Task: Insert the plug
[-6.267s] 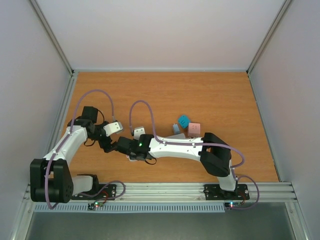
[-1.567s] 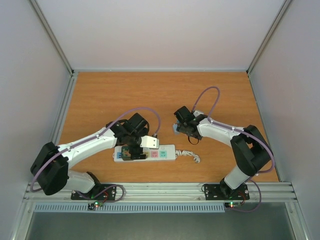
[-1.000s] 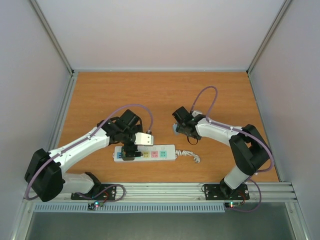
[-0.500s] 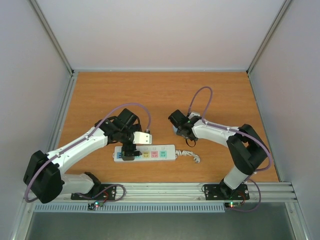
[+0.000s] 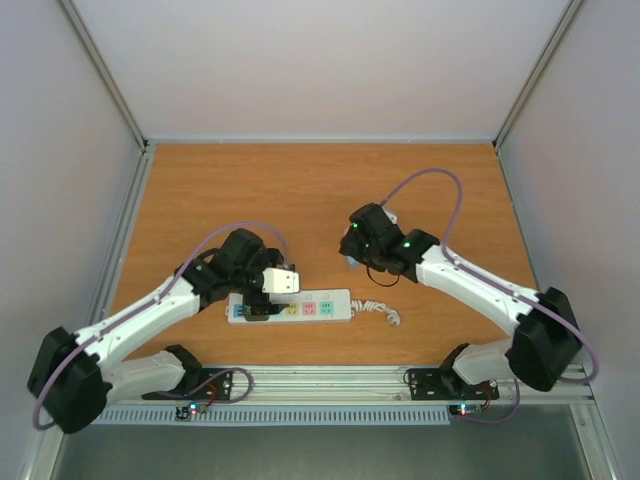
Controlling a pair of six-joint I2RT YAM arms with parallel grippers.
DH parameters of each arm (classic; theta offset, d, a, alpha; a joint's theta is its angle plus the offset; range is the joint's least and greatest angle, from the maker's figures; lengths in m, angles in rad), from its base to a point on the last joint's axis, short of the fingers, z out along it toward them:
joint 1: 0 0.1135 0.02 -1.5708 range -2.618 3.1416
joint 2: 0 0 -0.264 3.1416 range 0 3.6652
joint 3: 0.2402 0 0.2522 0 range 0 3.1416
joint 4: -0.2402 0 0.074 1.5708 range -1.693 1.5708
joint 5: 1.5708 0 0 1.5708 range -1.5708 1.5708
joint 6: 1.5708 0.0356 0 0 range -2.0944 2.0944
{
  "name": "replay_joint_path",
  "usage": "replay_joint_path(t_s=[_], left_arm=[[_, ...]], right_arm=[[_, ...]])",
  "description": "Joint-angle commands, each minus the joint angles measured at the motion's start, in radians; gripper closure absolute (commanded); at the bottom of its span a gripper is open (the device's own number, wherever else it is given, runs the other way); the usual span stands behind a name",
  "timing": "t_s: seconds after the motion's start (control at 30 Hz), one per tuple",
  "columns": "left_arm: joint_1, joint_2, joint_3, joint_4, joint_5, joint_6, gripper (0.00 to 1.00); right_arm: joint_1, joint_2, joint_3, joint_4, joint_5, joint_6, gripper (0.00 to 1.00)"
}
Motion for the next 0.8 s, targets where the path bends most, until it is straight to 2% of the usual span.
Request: replay_joint_path(t_s=[0.0,0.13,0.23,0.33,0.47,0.6,0.77], left_arm=[[0.004,-0.149,-0.161,0.416,0.018,0.005,0.0],[0.004,-0.224,-0.302,0.75,-0.032,0.041,0.0],[0.004,-0.233,-0.424,1.096,-0.114,0.055,0.0],[0.004,-0.188,-0.52,1.451,-0.209,0.077,0.0],[0.004,-0.142,-0.609,1.766,-0.265,0.112,0.0],[0.004,-0.103,-0.674,1.996,-0.247,0.134,0.0],[0.004,-0.076,-0.727,2.108,-0.16,0.159,0.0]], right_arm=[[0.009,-0.12,0.019,0.175,-0.298,0.09,0.76],[0.009,-0.135,-0.004,0.295,-0.454,0.171,0.76],[0.009,-0.136,-0.046,0.423,-0.572,0.244,0.76],[0.009,-0.139,-0.078,0.535,-0.626,0.299,0.76],[0.013,-0.141,-0.109,0.641,-0.663,0.354,0.76],[0.043,-0.115,-0.11,0.692,-0.699,0.377,0.76],[0.092,-0.094,-0.094,0.727,-0.709,0.381,0.76]])
